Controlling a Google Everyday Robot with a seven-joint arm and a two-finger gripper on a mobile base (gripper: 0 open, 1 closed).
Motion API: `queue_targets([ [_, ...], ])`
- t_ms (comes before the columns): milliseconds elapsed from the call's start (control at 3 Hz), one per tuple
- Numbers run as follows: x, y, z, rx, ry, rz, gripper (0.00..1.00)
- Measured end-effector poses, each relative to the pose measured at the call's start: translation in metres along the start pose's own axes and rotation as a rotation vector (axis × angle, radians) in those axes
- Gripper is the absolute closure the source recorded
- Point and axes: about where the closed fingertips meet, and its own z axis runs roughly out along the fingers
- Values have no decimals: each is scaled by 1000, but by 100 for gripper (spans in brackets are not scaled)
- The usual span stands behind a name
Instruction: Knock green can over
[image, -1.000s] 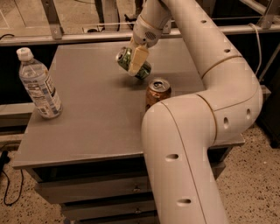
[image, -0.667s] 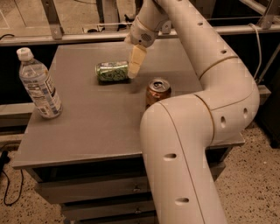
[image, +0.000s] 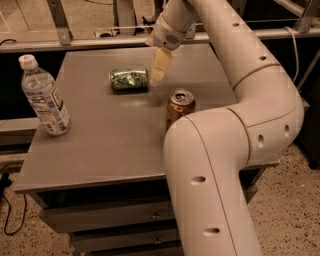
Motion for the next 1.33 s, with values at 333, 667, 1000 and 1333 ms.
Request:
queue_targets([
  [333, 14, 0, -50, 87, -5, 9, 0],
  [667, 36, 5, -108, 190, -81, 29, 0],
  [1000, 67, 13, -155, 287, -205, 61, 0],
  [1333, 79, 16, -162, 298, -214, 79, 0],
])
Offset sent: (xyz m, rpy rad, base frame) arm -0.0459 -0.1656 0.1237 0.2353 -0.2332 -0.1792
